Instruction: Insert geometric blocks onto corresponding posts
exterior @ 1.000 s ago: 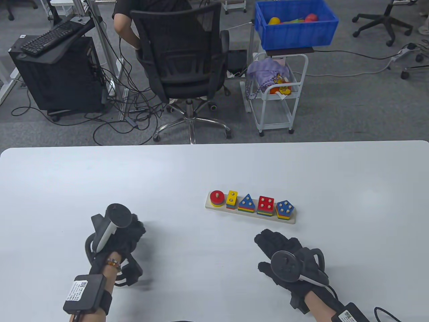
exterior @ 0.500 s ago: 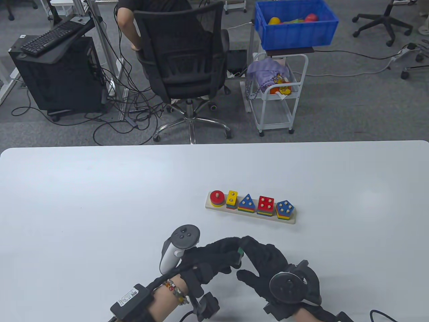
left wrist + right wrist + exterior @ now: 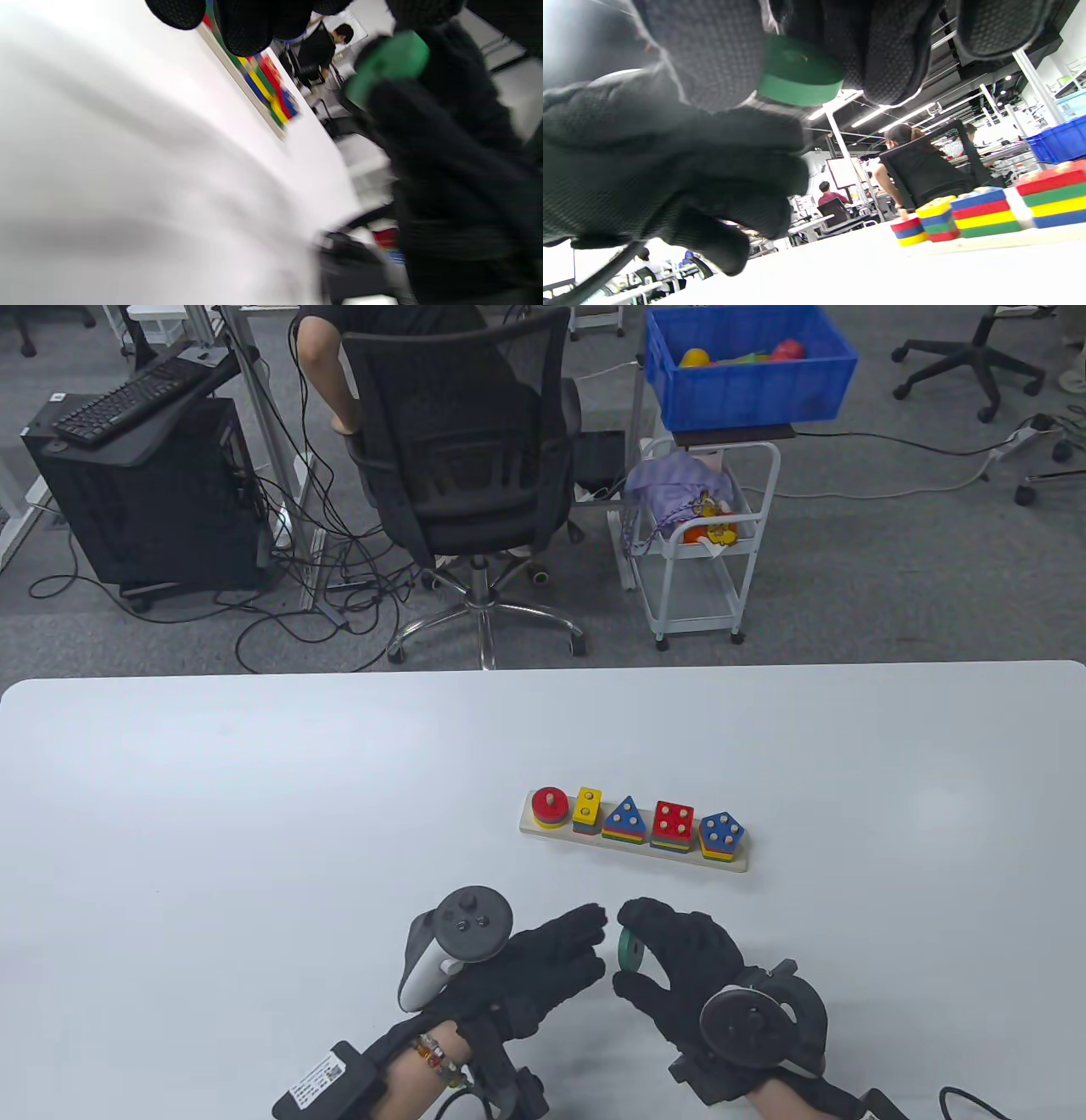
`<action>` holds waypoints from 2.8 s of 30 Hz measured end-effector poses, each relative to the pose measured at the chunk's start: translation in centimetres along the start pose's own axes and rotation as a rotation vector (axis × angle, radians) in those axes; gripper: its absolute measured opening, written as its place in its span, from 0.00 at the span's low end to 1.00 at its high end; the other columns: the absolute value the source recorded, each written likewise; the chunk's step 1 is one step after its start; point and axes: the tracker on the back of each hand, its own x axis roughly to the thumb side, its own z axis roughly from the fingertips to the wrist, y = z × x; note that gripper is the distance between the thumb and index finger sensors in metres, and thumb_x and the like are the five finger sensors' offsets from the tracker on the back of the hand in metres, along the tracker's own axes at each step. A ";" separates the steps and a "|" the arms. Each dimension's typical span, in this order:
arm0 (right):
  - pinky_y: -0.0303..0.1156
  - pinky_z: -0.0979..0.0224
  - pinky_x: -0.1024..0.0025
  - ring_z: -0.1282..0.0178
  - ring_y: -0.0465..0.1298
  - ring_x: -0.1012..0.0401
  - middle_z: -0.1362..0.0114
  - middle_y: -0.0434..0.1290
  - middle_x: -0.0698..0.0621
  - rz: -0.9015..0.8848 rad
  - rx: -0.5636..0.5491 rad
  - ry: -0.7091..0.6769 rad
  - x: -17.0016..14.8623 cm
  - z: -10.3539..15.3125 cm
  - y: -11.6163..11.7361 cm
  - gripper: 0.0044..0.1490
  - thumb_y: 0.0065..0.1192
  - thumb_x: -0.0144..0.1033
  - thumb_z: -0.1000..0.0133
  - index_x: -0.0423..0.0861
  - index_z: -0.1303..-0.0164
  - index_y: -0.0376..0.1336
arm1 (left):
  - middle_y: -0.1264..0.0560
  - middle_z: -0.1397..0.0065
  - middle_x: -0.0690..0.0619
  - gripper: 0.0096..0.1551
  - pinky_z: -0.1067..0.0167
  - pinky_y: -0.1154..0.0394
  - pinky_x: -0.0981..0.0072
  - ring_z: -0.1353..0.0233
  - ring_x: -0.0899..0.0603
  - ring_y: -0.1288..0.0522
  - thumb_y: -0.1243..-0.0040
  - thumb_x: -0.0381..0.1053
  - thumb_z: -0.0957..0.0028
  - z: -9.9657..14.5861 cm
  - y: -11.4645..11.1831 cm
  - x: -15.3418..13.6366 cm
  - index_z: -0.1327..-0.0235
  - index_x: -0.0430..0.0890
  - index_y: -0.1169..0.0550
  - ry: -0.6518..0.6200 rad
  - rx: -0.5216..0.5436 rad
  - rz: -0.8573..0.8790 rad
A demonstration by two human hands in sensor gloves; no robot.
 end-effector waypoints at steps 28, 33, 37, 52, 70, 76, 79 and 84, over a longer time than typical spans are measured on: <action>0.61 0.29 0.29 0.31 0.73 0.44 0.26 0.70 0.45 0.484 0.382 0.185 -2.7 -18.9 10.0 0.41 0.72 0.49 0.52 0.49 0.28 0.62 | 0.46 0.09 0.58 0.40 0.17 0.53 0.35 0.09 0.44 0.45 0.49 0.69 0.47 8.8 10.8 -12.3 0.19 0.64 0.42 0.657 0.459 -0.693; 0.60 0.28 0.29 0.29 0.72 0.44 0.25 0.70 0.47 0.474 0.395 0.210 -2.8 -20.3 12.2 0.41 0.72 0.48 0.52 0.51 0.28 0.61 | 0.46 0.09 0.58 0.40 0.17 0.52 0.35 0.09 0.44 0.45 0.49 0.69 0.47 8.7 10.7 -12.3 0.19 0.64 0.42 0.663 0.445 -0.690; 0.60 0.27 0.29 0.28 0.72 0.44 0.25 0.70 0.47 0.477 0.407 0.215 -2.9 -20.8 13.3 0.41 0.73 0.47 0.52 0.52 0.28 0.62 | 0.45 0.09 0.58 0.40 0.17 0.52 0.35 0.09 0.44 0.45 0.49 0.69 0.47 8.6 10.6 -12.3 0.19 0.64 0.42 0.661 0.432 -0.692; 0.57 0.25 0.28 0.21 0.66 0.43 0.19 0.62 0.45 0.535 0.495 0.196 -2.8 -20.5 14.8 0.45 0.69 0.49 0.50 0.52 0.23 0.55 | 0.45 0.09 0.58 0.40 0.18 0.49 0.36 0.10 0.44 0.44 0.50 0.69 0.47 8.7 10.6 -12.5 0.19 0.64 0.41 0.670 0.401 -0.670; 0.59 0.28 0.28 0.22 0.66 0.40 0.19 0.61 0.41 0.376 0.324 0.205 -3.4 -4.1 0.6 0.43 0.61 0.52 0.45 0.48 0.22 0.54 | 0.50 0.08 0.57 0.45 0.18 0.49 0.36 0.09 0.43 0.47 0.57 0.75 0.48 8.9 9.7 -11.1 0.17 0.64 0.49 0.444 0.461 -0.507; 0.50 0.25 0.26 0.16 0.54 0.38 0.15 0.50 0.37 0.337 0.316 0.317 -4.6 0.4 0.1 0.47 0.53 0.57 0.43 0.48 0.17 0.45 | 0.58 0.07 0.58 0.48 0.19 0.56 0.33 0.08 0.41 0.56 0.59 0.78 0.50 9.2 9.0 -10.2 0.16 0.66 0.54 0.424 0.450 -0.561; 0.44 0.24 0.25 0.14 0.44 0.37 0.14 0.40 0.37 0.338 0.362 0.306 -4.6 1.2 0.6 0.51 0.49 0.61 0.43 0.50 0.17 0.38 | 0.64 0.07 0.59 0.50 0.19 0.60 0.31 0.08 0.40 0.63 0.61 0.80 0.52 9.4 8.8 -10.3 0.17 0.69 0.59 0.453 0.405 -0.581; 0.38 0.24 0.25 0.15 0.37 0.38 0.14 0.35 0.38 0.410 0.381 0.272 -4.4 1.2 0.9 0.53 0.45 0.66 0.44 0.51 0.18 0.33 | 0.66 0.08 0.60 0.50 0.19 0.62 0.31 0.09 0.41 0.67 0.61 0.80 0.53 9.1 8.6 -10.7 0.18 0.70 0.59 0.491 0.404 -0.616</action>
